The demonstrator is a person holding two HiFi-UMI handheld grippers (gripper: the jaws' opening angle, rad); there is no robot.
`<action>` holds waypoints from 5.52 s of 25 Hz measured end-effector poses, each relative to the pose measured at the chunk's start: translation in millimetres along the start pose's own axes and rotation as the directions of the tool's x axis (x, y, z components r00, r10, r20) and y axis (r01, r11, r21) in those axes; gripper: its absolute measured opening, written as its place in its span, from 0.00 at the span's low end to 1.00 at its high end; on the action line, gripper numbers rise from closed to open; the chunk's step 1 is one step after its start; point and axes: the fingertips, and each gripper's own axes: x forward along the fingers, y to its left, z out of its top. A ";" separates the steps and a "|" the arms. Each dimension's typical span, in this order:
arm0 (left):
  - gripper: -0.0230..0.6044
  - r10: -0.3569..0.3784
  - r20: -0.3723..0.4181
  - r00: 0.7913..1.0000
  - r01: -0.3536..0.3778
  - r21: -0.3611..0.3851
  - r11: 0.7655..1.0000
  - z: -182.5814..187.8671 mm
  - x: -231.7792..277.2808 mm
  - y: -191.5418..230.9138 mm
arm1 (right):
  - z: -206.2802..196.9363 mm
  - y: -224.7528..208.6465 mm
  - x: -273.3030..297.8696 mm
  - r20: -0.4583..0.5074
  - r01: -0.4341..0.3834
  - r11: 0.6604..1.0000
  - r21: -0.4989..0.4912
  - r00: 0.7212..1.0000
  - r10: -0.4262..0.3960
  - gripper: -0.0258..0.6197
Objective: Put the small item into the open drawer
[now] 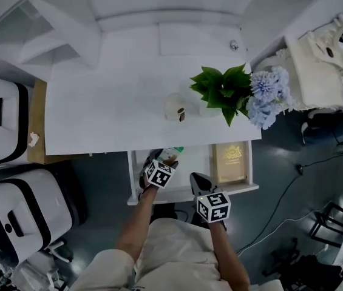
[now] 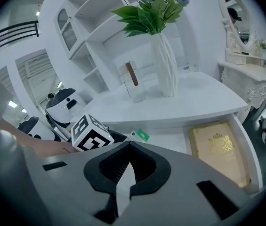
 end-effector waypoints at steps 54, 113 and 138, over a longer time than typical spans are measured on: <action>0.62 -0.010 0.135 0.991 0.005 0.035 0.999 17.4 -148.3 -34.8 | 0.4 10.4 4.3 0.043 -0.013 1.000 -0.023 0.999 0.014 0.08; 0.06 0.031 0.199 0.980 -0.017 -0.075 0.997 11.1 -162.0 -16.2 | -12.7 8.6 0.9 0.005 0.017 0.999 -0.051 1.000 -0.017 0.08; 0.06 -0.001 0.203 0.979 0.017 -0.078 0.997 10.0 -160.7 -23.6 | -18.0 10.8 -2.2 -0.001 0.023 0.997 -0.073 1.000 -0.023 0.08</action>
